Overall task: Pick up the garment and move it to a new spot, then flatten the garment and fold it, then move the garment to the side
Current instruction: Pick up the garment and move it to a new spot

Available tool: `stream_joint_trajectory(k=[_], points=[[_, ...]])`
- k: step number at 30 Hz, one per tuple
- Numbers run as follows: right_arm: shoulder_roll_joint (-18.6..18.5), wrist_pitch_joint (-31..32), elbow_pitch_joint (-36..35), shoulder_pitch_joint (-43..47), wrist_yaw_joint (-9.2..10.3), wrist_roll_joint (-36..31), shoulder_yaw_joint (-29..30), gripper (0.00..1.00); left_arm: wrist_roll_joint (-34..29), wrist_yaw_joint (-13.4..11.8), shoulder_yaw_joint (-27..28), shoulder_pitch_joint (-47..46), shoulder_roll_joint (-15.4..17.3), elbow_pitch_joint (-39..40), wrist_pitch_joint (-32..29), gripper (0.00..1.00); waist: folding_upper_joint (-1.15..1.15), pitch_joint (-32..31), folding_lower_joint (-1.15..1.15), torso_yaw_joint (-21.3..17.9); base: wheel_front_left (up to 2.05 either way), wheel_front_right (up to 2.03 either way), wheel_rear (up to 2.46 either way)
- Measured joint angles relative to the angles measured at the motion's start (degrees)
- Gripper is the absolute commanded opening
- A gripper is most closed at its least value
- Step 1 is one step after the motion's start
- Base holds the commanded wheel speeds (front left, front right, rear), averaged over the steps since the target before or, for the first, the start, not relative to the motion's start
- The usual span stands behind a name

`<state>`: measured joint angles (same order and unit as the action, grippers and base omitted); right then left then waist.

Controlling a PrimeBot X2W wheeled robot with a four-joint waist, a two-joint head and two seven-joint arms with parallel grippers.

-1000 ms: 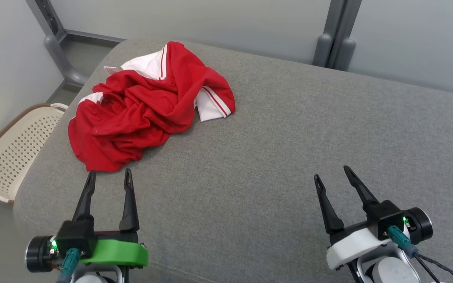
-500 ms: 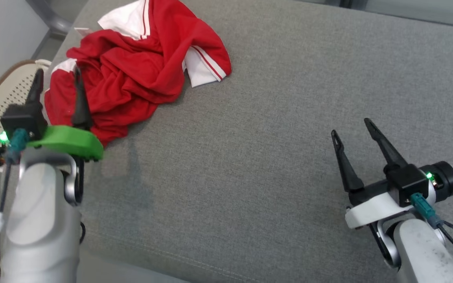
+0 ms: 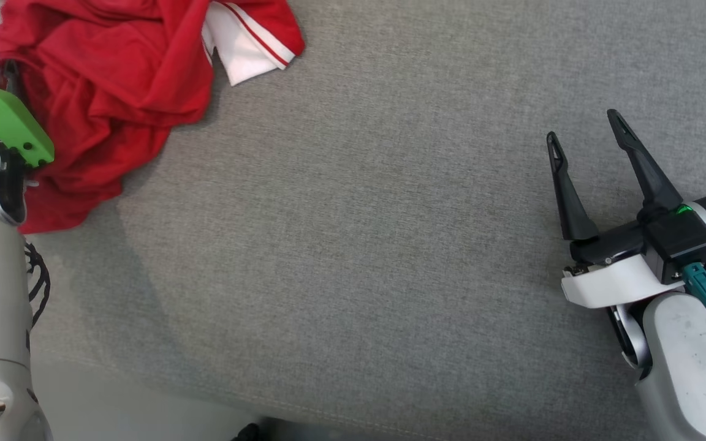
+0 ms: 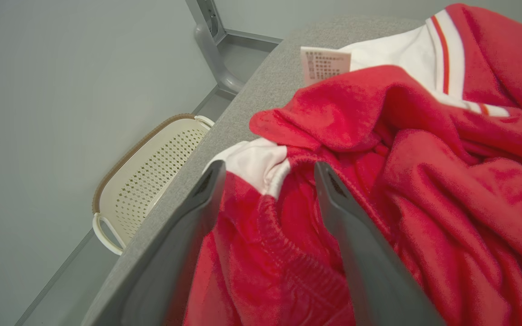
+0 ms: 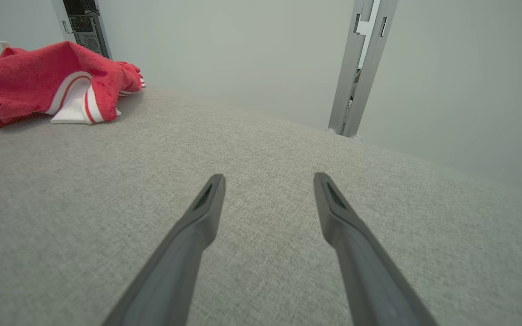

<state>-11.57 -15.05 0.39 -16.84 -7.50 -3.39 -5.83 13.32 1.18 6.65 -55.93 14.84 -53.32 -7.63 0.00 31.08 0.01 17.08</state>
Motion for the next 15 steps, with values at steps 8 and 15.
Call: stream_joint_trajectory(k=[8, 15], points=[[-0.01, -0.07, -1.25, -1.26, 0.0, -0.2, 0.94, 1.0, 1.35, 1.35, 0.36, -0.77, 0.93, -5.76, -1.22, 1.0, 0.0, 4.35, -0.01, -2.83, 0.0, 0.0, 0.0], [0.45, -0.18, -0.89, -1.77, -0.01, -0.19, 1.1, 1.0, 1.65, 0.97, 0.53, -0.73, 1.46, -6.64, 7.06, 0.0, 0.0, 4.75, -0.01, -4.06, 0.0, 0.0, 0.0]])
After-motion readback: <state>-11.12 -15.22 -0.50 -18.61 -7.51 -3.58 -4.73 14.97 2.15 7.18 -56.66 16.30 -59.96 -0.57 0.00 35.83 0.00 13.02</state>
